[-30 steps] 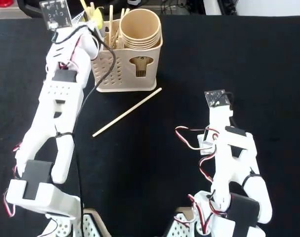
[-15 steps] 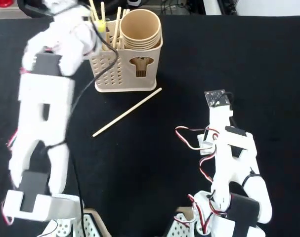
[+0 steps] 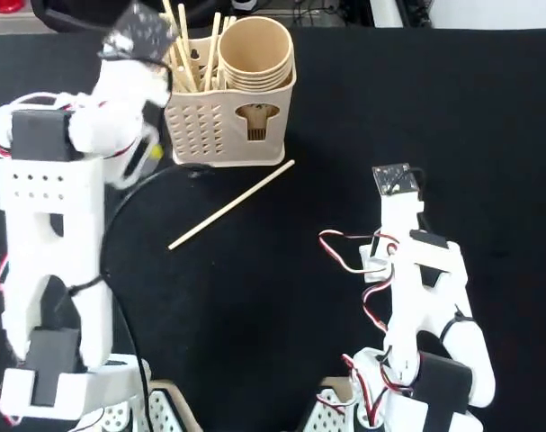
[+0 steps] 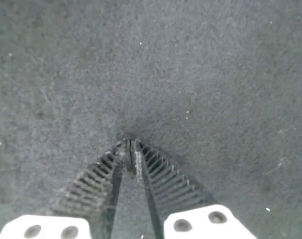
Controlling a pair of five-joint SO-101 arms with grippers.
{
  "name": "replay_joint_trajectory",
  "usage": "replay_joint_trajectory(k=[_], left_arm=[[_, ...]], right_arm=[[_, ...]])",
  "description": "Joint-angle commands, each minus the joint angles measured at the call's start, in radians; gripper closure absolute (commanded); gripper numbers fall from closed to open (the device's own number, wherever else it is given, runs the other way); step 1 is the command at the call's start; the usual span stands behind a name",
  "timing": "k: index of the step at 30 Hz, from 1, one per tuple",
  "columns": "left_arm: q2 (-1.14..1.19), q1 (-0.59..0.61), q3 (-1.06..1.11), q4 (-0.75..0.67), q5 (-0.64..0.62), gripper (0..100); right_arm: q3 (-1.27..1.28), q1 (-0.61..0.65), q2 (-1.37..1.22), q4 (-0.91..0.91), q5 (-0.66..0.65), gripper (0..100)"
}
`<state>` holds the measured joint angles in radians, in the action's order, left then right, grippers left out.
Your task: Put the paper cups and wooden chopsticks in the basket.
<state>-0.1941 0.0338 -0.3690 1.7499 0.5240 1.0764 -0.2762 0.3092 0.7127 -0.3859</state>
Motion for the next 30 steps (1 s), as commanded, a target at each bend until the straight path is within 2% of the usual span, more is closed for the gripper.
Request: replay_joint_trajectory(k=[1,3,6,8,10,13,16,23,26,30], left_arm=[[-0.101,0.008,0.277,0.003,0.153,83],[-0.181,-0.007,0.467,-0.037,0.222,85],[-0.339,-0.045,0.765,-0.166,0.255,86],[-0.437,-0.050,0.960,-0.308,0.259,82],[-0.502,-0.035,1.125,-0.508,0.253,78],[-0.485,-0.016,1.279,-0.721,0.250,76],[-0.350,0.015,1.270,-0.833,0.199,76],[0.149,0.018,0.940,-0.724,0.180,78],[0.233,0.007,0.878,-0.701,0.144,80],[0.233,-0.016,0.866,-0.709,0.100,80]], right_arm=[[-0.041,0.018,-0.004,-0.005,-0.006,98.5],[-0.041,0.018,-0.004,-0.005,-0.006,98.5],[-0.041,0.018,-0.004,-0.005,-0.006,98.5],[-0.041,0.018,-0.004,-0.005,-0.006,98.5],[-0.041,0.018,-0.004,-0.005,-0.006,98.5],[-0.039,0.018,-0.004,-0.005,-0.006,98.5],[-0.039,0.018,-0.004,-0.005,-0.005,98.5],[-0.039,0.018,-0.004,-0.005,0.028,98.5],[-0.039,0.018,-0.004,-0.005,0.028,98.5],[-0.039,0.018,-0.004,-0.005,0.028,98.5]])
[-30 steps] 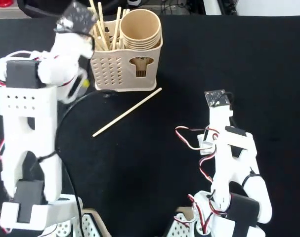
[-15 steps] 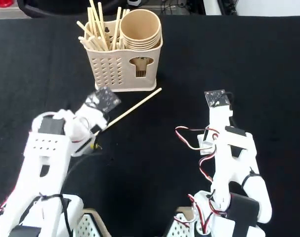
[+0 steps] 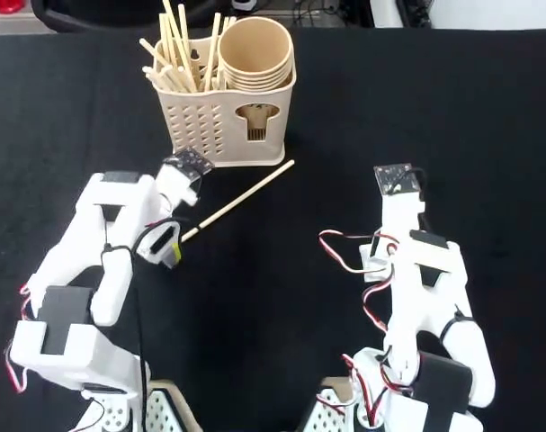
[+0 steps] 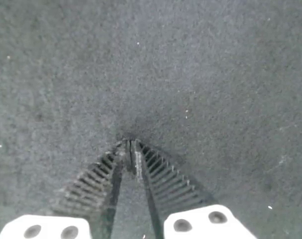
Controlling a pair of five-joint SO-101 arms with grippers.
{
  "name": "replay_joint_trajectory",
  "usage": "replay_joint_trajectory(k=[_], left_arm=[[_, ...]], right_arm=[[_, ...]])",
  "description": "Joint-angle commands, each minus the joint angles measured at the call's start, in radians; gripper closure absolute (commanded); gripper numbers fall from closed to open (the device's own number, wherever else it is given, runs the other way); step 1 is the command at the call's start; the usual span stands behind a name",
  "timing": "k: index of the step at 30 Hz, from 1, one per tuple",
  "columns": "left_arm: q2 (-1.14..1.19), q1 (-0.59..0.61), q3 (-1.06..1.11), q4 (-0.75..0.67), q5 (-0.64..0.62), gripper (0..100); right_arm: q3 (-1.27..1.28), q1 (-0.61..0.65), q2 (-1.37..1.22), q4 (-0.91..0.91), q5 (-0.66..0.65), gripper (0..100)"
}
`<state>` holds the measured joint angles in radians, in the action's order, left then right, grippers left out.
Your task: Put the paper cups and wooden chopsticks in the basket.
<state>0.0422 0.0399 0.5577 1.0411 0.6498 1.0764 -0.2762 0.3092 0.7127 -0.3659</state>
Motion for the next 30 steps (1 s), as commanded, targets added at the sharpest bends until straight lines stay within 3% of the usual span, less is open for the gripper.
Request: replay_joint_trajectory(k=[1,5,12,16,21,27,30], left_arm=[[-0.014,-0.033,-0.061,0.000,-0.028,80],[-0.094,-0.082,-0.061,-0.008,-0.029,80],[-0.091,-0.088,0.021,-0.302,-0.109,80],[-0.035,-0.076,0.030,-0.338,-0.081,80],[0.005,-0.077,0.030,-0.327,-0.078,81],[0.003,-0.076,-0.039,-0.150,-0.080,81],[0.003,-0.073,-0.127,-0.051,-0.144,81]], right_arm=[[-0.039,0.018,-0.004,-0.005,0.008,98.5],[-0.039,0.018,-0.004,-0.005,0.008,98.5],[-0.039,0.018,-0.004,-0.005,0.005,98.5],[-0.027,0.018,-0.001,-0.018,0.003,98.5],[-0.025,0.018,0.001,-0.020,0.003,98.5],[-0.025,0.018,0.001,-0.020,0.003,98.5],[-0.025,0.018,-0.001,-0.020,0.003,98.5]])
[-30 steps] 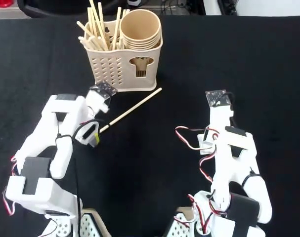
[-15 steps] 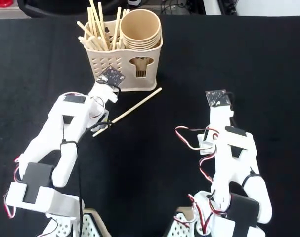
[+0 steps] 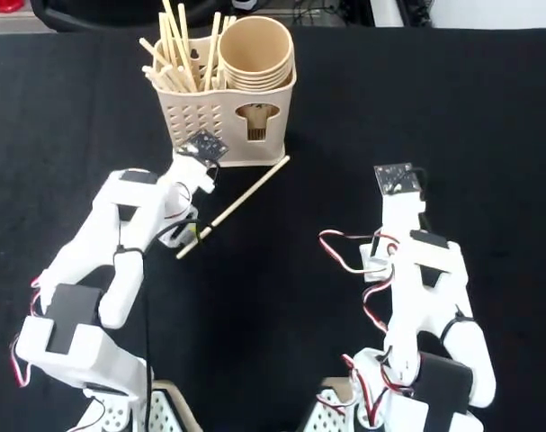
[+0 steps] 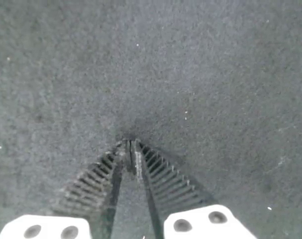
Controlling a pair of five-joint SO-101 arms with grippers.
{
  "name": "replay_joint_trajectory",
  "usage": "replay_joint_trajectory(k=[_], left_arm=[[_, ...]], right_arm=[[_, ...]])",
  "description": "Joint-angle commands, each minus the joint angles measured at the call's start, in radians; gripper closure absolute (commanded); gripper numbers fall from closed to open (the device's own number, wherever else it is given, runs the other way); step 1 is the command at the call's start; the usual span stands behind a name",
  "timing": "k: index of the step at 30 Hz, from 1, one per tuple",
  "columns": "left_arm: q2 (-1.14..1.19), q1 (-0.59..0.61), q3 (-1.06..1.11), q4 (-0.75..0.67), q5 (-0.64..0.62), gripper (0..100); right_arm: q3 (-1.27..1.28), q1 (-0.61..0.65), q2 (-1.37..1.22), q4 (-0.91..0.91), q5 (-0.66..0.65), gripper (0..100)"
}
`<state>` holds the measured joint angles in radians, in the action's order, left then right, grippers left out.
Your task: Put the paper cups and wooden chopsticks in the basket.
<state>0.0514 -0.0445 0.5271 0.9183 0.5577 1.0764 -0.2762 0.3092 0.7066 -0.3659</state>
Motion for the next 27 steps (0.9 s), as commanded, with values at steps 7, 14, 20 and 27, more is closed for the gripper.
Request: replay_joint_trajectory(k=[7,14,20,27], left_arm=[[0.003,-0.053,-0.321,0.258,-0.127,80],[0.048,-0.105,-0.275,0.232,-0.064,80],[0.226,-0.102,-0.314,0.238,-0.049,80],[0.350,-0.101,-0.466,0.410,-0.043,85]], right_arm=[[-0.025,0.018,-0.001,-0.015,0.002,98.5],[-0.025,0.018,-0.001,-0.014,0.002,98.5],[-0.025,0.018,-0.001,-0.014,0.002,98.5],[-0.025,0.018,-0.001,-0.014,0.002,98.5]])
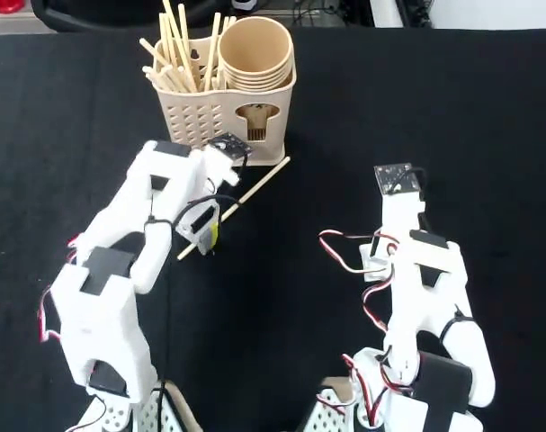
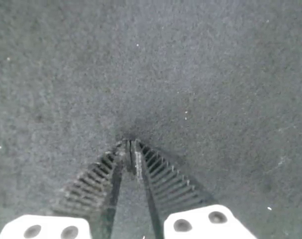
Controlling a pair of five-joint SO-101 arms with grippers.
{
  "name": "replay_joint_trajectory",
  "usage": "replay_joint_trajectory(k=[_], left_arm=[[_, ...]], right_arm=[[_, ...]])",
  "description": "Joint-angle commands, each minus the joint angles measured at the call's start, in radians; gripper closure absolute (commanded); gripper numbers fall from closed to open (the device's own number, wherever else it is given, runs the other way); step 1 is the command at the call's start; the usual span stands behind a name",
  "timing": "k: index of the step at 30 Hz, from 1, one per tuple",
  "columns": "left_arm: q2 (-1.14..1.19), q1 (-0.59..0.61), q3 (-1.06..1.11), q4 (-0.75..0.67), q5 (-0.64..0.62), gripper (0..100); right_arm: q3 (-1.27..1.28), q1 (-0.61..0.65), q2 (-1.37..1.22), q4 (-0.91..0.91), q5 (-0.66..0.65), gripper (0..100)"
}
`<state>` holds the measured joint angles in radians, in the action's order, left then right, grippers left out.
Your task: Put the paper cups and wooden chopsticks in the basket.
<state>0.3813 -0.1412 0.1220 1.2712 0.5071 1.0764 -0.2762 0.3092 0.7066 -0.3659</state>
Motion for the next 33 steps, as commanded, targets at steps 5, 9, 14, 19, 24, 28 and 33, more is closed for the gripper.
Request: replay_joint_trajectory(k=[5,9,14,19,24,28,33], left_arm=[[0.025,-0.004,-0.073,0.071,0.008,97],[0.015,-0.001,-0.082,0.163,0.038,97],[-0.028,0.025,-0.004,0.267,0.167,97],[-0.150,0.143,0.182,0.269,0.400,97],[-0.308,0.352,0.372,0.250,0.710,97],[-0.408,0.499,0.437,0.221,0.887,95],[-0.439,0.533,0.501,0.118,0.870,83]], right_arm=[[-0.025,0.018,-0.001,-0.015,0.002,98.5],[-0.025,0.018,-0.001,-0.015,0.002,98.5],[-0.025,0.018,-0.001,-0.015,0.002,98.5],[-0.025,0.018,-0.001,-0.017,0.000,98.5],[-0.025,0.018,-0.001,-0.017,0.000,98.5],[-0.025,0.018,-0.001,-0.017,0.000,98.5],[-0.025,0.018,-0.001,-0.017,0.000,98.5]])
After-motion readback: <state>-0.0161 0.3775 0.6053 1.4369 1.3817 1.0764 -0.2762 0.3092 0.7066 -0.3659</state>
